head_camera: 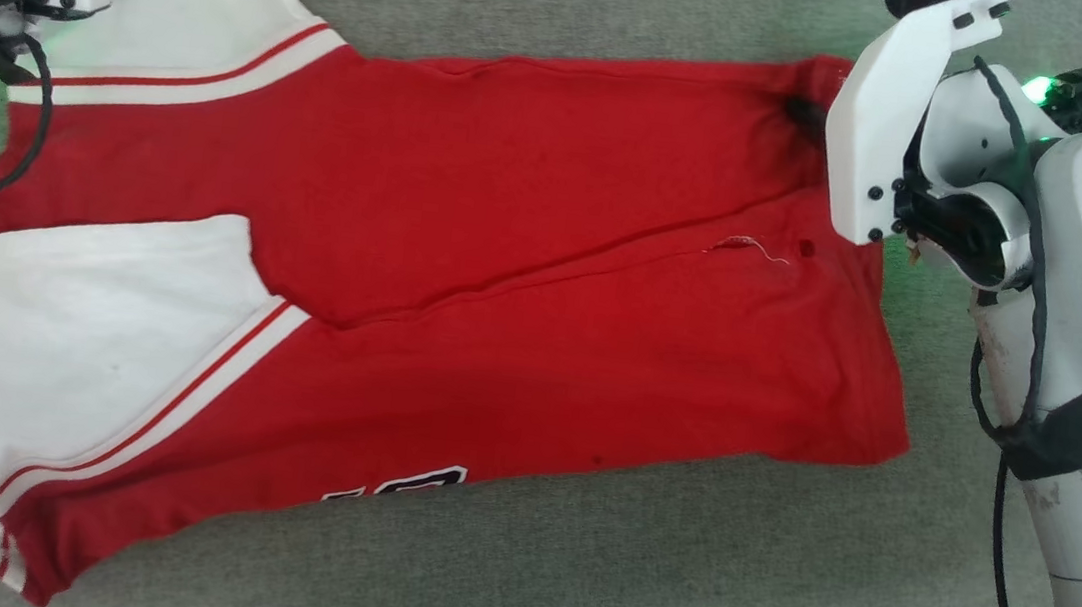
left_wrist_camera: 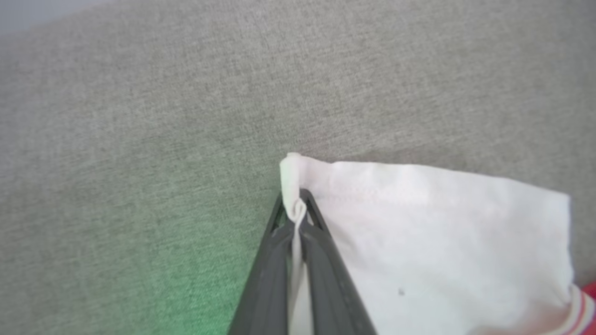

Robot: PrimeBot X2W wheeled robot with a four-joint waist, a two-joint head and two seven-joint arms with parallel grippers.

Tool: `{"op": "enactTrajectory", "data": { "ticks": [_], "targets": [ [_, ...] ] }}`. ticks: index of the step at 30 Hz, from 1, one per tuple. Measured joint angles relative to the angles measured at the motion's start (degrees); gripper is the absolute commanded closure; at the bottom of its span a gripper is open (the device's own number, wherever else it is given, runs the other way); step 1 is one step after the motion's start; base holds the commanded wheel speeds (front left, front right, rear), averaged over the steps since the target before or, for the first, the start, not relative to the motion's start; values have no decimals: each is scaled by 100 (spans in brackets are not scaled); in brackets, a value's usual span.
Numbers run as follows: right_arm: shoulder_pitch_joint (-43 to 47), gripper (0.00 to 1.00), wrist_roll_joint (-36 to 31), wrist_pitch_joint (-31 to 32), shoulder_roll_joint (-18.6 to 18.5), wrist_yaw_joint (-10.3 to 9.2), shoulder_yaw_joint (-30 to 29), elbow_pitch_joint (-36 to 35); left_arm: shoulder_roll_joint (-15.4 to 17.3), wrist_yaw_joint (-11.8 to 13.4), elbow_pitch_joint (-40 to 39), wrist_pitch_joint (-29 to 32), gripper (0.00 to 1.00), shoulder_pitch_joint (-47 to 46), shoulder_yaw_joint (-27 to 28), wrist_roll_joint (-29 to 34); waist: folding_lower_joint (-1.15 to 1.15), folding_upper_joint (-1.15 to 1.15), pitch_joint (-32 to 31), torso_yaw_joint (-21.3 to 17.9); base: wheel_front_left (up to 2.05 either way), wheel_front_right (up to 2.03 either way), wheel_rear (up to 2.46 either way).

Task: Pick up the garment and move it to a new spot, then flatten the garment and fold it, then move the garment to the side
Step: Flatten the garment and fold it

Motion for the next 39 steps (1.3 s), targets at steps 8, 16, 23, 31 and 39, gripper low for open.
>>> {"op": "enactTrajectory", "data": {
  "ticks": [8,16,23,31,39],
  "targets": [
    [155,100,171,-272,-275,1,79,-13,-89,-165,62,-279,100,-1,-33,-1,0,0,-309,209,0,0,0],
    [637,100,226,-799,-665,2,29,-375,-44,-222,-307,-103,100,50,-53,-163,0,0,-779,446,0,0,0],
    [1206,100,253,-1088,-936,1,-158,-858,163,-116,-949,253,100,420,-101,-354,0,0,-1180,669,0,0,0],
    [1915,100,269,-1203,-1224,1,-307,-1631,813,656,-2687,678,100,1228,-154,-527,0,0,-1525,864,0,0,0],
    [2724,100,339,-1129,-1336,2,-600,-2405,1842,1944,-5193,906,100,2398,-187,-802,0,0,-1707,957,0,0,0]
  ]
}}
